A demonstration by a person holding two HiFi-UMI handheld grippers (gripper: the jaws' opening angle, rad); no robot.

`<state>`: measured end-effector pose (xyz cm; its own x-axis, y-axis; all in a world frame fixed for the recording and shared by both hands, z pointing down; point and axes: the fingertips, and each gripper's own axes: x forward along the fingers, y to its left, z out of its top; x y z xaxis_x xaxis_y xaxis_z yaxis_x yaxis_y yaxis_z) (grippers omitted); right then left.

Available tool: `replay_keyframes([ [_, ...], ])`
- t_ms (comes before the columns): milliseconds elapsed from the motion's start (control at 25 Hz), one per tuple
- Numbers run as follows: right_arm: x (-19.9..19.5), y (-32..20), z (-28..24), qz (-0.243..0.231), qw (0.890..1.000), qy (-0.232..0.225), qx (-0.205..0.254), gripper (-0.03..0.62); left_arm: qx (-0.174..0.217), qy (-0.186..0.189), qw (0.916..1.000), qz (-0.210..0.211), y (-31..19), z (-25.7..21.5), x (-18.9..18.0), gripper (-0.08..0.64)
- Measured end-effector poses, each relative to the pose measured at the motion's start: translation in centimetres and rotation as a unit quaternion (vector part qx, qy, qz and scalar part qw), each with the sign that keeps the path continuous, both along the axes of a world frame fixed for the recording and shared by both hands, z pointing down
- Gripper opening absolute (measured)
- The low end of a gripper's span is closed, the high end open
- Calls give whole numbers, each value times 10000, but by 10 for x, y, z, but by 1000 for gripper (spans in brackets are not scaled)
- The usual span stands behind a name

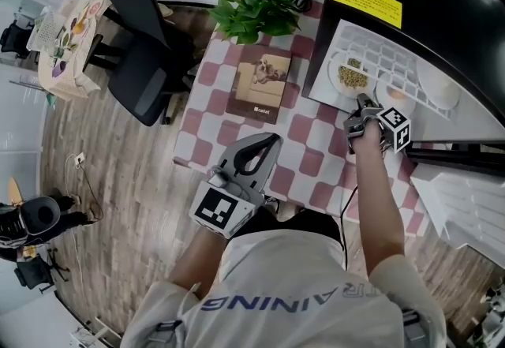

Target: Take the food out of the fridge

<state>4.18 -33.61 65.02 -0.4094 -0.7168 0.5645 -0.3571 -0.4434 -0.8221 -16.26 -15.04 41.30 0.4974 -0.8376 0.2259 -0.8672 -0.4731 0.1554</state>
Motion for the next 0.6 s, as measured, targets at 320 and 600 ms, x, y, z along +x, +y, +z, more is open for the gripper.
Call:
replay_keyframes([
  [320, -4, 17, -16, 43, 9988, -351, 344, 34, -11, 0, 9999, 112, 1, 0, 4, 9],
  [600, -2, 54, -15, -19, 9987, -425, 293, 34, 30, -33, 9997, 231, 7, -1, 10, 9],
])
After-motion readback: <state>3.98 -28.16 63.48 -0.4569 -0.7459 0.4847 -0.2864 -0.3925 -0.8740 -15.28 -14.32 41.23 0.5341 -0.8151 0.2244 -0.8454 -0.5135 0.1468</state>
